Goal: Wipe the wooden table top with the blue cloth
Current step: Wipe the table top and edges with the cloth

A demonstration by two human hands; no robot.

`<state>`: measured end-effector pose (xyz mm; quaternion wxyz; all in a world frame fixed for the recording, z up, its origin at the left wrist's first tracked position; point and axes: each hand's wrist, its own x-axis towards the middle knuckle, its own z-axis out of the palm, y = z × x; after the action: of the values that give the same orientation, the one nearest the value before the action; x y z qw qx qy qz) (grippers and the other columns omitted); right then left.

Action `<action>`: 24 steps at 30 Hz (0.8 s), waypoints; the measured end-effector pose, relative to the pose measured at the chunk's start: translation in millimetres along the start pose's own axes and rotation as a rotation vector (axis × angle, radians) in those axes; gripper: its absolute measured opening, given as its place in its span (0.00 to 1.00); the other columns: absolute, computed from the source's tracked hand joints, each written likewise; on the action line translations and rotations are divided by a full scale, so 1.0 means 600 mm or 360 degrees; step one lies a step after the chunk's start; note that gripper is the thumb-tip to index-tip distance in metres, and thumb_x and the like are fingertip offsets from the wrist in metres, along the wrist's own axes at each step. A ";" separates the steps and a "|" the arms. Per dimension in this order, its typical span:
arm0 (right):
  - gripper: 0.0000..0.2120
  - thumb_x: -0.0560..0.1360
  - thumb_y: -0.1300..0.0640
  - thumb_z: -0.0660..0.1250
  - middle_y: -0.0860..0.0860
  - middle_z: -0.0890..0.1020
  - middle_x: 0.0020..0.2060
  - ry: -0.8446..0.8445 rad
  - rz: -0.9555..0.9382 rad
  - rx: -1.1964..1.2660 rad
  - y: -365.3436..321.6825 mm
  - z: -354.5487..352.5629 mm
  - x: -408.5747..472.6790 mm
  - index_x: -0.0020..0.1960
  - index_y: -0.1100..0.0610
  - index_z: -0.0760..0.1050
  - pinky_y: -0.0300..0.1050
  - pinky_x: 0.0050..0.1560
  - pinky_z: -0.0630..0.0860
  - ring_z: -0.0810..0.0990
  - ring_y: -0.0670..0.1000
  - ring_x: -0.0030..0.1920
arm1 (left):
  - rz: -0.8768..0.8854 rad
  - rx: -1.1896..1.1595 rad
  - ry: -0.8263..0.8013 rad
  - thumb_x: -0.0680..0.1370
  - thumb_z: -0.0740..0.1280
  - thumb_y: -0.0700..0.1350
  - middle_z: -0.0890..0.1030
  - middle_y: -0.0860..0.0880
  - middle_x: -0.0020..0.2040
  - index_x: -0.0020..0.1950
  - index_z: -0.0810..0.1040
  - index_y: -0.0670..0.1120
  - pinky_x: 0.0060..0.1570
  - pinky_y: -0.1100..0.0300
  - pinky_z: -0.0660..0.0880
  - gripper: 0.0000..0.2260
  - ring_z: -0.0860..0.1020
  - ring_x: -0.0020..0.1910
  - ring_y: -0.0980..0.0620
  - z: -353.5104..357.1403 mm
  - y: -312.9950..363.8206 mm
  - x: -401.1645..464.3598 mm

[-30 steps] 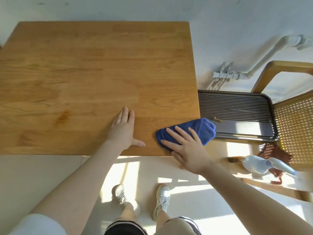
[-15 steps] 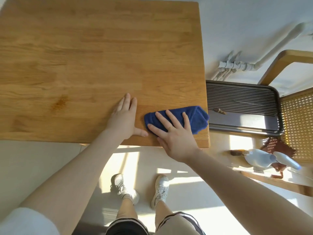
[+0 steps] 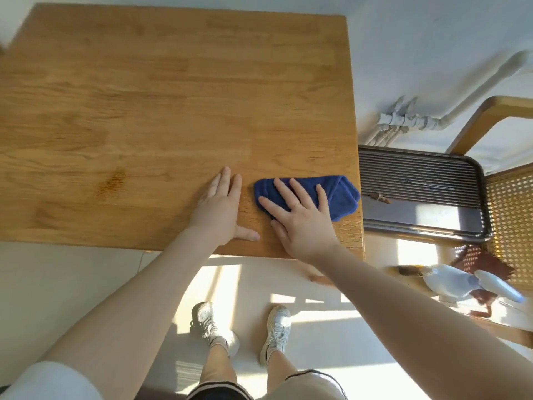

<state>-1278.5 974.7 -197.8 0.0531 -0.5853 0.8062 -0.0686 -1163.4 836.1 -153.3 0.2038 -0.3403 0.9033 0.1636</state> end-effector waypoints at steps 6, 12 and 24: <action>0.21 0.76 0.48 0.51 0.49 0.66 0.72 -0.0045 -0.0132 0.0048 -0.015 0.003 -0.030 0.68 0.40 0.67 0.69 0.66 0.55 0.64 0.57 0.71 | 0.0002 -0.0019 0.0006 0.65 0.73 0.64 0.35 0.46 0.77 0.77 0.39 0.46 0.74 0.52 0.49 0.56 0.39 0.76 0.48 -0.006 0.003 -0.002; 0.20 0.79 0.49 0.51 0.49 0.59 0.75 0.0026 0.0315 0.0147 -0.013 -0.003 0.099 0.70 0.40 0.63 0.66 0.68 0.43 0.54 0.55 0.75 | 0.0102 -0.0228 0.0015 0.66 0.72 0.62 0.38 0.51 0.77 0.77 0.42 0.48 0.73 0.56 0.48 0.52 0.42 0.76 0.52 -0.011 -0.022 -0.006; 0.20 0.76 0.47 0.52 0.49 0.68 0.71 -0.0072 -0.0378 0.0121 -0.040 0.011 0.004 0.66 0.41 0.69 0.67 0.66 0.54 0.65 0.56 0.71 | -0.0032 0.0012 -0.0005 0.66 0.71 0.64 0.36 0.50 0.77 0.77 0.39 0.46 0.75 0.51 0.48 0.54 0.40 0.76 0.52 -0.023 -0.138 -0.032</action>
<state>-1255.7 964.6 -200.2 0.0849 -0.6756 0.7266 -0.0916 -1097.3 781.4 -145.3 0.2081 -0.3483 0.9001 0.1587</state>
